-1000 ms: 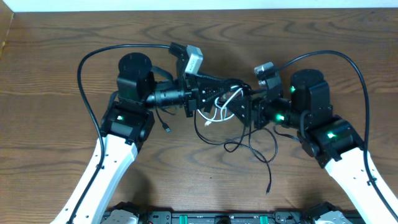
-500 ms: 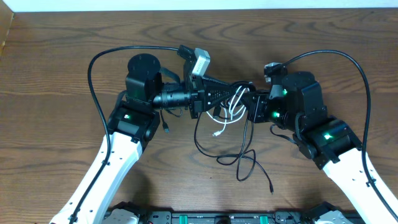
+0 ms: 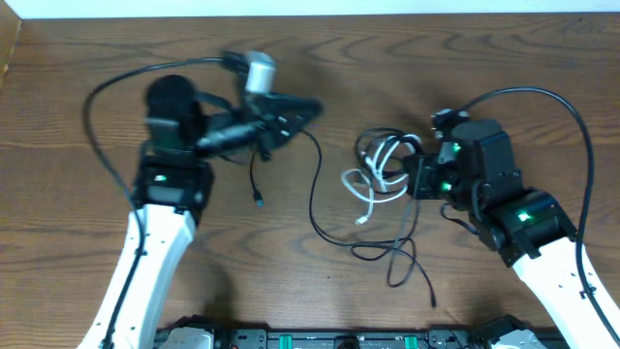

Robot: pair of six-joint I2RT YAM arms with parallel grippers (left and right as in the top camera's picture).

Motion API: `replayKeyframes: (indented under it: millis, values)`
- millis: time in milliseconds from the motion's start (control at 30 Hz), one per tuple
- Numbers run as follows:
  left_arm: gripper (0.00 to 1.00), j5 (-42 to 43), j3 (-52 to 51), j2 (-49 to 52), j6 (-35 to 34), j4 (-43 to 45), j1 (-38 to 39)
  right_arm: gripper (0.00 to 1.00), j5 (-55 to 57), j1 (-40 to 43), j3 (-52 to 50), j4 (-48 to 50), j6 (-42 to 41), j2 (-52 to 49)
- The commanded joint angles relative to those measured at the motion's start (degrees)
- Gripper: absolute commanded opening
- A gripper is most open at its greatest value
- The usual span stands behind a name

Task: Untangle cables

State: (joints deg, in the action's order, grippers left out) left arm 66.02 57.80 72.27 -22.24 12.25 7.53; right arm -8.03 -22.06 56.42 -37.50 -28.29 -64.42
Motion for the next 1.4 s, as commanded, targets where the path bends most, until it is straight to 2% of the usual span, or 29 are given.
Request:
replayKeyframes:
  millis: [0,167,300,367,400,467,533,633,800,967,1100,1200,1233,1367]
  values:
    - [0.08,0.9,1.7,-1.2,-3.4,0.3,-2.0,0.01,0.5,0.3,0.0,1.2,1.8,3.0]
    - [0.10,5.1,1.7,-1.1,-3.0,-0.3,-1.9,0.01,-4.5,0.3,0.0,4.1,3.6,3.4]
    - [0.43,14.7,1.7,-1.1,7.8,-3.4,-1.9,0.01,-9.2,0.3,0.0,5.2,5.6,3.4]
    - [0.63,15.8,1.7,-1.1,11.0,-7.4,-1.8,0.01,-11.9,0.3,0.0,5.4,6.3,3.4]
    - [0.68,15.8,1.7,-1.1,13.0,-9.7,-1.4,0.01,-13.0,0.3,0.0,5.4,6.3,3.4]
    - [0.70,15.8,1.7,-1.1,17.0,-13.6,-0.3,0.01,-15.2,0.3,0.0,5.4,6.3,3.4]
    - [0.70,15.8,1.7,-0.8,20.7,-16.4,1.7,0.01,-17.4,0.3,0.0,5.4,6.3,3.3]
    - [0.70,15.8,1.7,0.1,21.9,-16.4,4.5,0.01,-19.0,0.3,0.0,5.4,6.3,3.4]
    - [0.47,13.9,1.7,0.8,24.0,-16.3,7.6,0.01,-21.5,0.3,0.0,5.4,6.2,3.3]
    - [0.38,14.5,1.7,0.8,24.0,-15.9,9.9,0.01,-21.5,0.3,0.0,5.4,6.2,3.3]
    - [0.25,15.0,1.7,0.8,23.9,-15.8,10.4,0.01,-21.5,0.3,0.0,5.3,6.1,3.3]
    - [0.19,17.7,1.7,0.8,23.9,-15.5,10.4,0.01,-21.5,0.3,0.0,5.3,6.1,3.3]
    - [0.13,19.2,1.7,0.8,23.9,-14.8,10.4,0.01,-21.5,0.3,0.0,5.3,6.1,3.3]
    - [0.08,24.0,1.7,0.8,23.6,-11.1,10.4,0.01,-21.5,0.3,0.0,5.3,6.1,3.3]
